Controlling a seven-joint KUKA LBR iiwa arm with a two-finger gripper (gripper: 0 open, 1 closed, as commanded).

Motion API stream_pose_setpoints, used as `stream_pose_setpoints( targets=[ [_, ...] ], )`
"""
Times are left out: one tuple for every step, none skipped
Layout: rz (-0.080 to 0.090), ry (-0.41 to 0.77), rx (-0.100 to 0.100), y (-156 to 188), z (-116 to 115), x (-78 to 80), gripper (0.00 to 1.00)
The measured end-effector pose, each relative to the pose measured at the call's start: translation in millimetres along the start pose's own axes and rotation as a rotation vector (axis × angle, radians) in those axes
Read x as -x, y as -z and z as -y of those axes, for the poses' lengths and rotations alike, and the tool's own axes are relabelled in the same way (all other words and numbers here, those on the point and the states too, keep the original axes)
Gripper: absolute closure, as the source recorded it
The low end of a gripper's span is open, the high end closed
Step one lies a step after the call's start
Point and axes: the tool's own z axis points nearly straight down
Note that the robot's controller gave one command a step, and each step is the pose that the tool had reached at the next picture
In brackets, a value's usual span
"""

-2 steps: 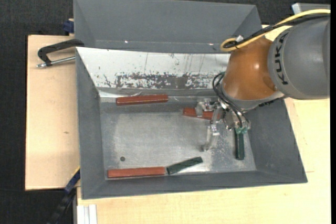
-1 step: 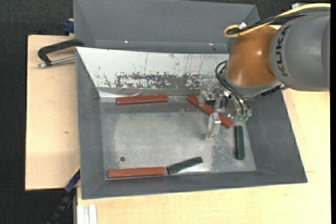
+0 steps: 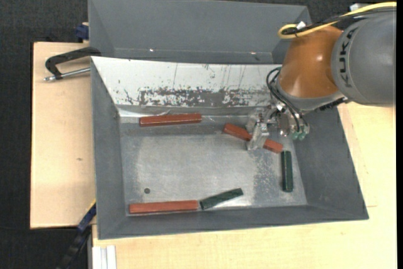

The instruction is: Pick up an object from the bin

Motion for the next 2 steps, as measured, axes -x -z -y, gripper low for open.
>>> stream_pose_setpoints(
  targets=[
    [0.000,0.000,0.000,-0.1,-0.2,0.0,1.00],
    [0.000,0.000,0.000,-0.1,-0.2,0.0,1.00]
  ],
)
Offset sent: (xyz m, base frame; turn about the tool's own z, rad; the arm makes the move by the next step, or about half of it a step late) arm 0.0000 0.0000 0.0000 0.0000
